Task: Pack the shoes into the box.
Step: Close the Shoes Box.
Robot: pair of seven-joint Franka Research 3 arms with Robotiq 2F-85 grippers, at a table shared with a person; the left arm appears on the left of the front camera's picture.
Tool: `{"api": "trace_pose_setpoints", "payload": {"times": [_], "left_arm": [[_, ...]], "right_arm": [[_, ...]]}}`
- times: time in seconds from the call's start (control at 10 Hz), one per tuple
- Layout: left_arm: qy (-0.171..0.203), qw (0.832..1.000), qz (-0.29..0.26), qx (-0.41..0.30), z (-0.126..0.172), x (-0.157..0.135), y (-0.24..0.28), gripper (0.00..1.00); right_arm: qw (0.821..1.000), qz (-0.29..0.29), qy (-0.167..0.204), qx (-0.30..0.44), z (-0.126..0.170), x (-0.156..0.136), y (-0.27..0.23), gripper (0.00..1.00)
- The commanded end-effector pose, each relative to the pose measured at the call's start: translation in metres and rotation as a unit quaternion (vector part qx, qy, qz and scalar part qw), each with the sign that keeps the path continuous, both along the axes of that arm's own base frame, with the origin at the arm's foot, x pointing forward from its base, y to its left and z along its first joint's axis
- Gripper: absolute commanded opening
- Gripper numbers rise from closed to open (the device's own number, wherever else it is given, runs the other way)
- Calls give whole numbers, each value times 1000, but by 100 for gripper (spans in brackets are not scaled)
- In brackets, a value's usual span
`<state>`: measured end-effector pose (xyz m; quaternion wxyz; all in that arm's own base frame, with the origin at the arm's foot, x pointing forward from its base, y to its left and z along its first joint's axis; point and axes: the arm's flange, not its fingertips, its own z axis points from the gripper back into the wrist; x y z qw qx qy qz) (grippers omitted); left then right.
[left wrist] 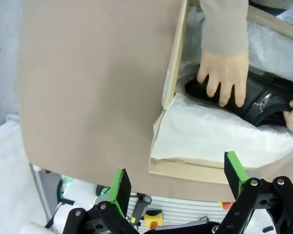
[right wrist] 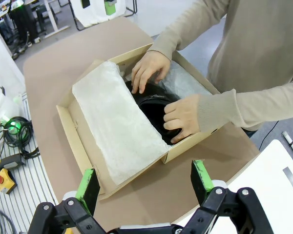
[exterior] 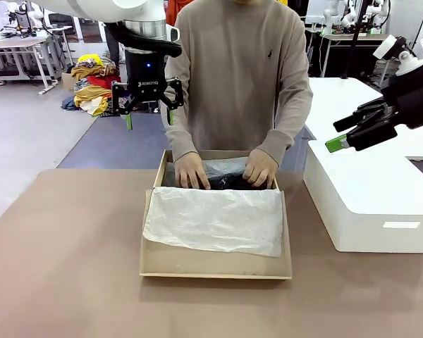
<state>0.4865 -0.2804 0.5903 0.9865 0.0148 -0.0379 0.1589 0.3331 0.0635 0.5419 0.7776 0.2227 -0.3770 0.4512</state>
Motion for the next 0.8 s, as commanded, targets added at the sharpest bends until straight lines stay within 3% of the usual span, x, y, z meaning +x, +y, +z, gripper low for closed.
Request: {"api": "trace_pose_setpoints", "payload": {"times": [0.0,0.2,0.4,0.7], "left_arm": [[-2,1000,7,3,2,3,3,100],[0,1000,1,0,0,0,0,100],[-22,986,-164,-16,10,-7,30,100],[-4,952,-306,4,13,-19,107,100]], "right_arm": [[1000,12,-10,10,0,4,-1,100],[1000,12,-10,10,0,4,-1,100],[1000,12,-10,10,0,4,-1,100],[1000,12,-10,10,0,4,-1,100]]}}
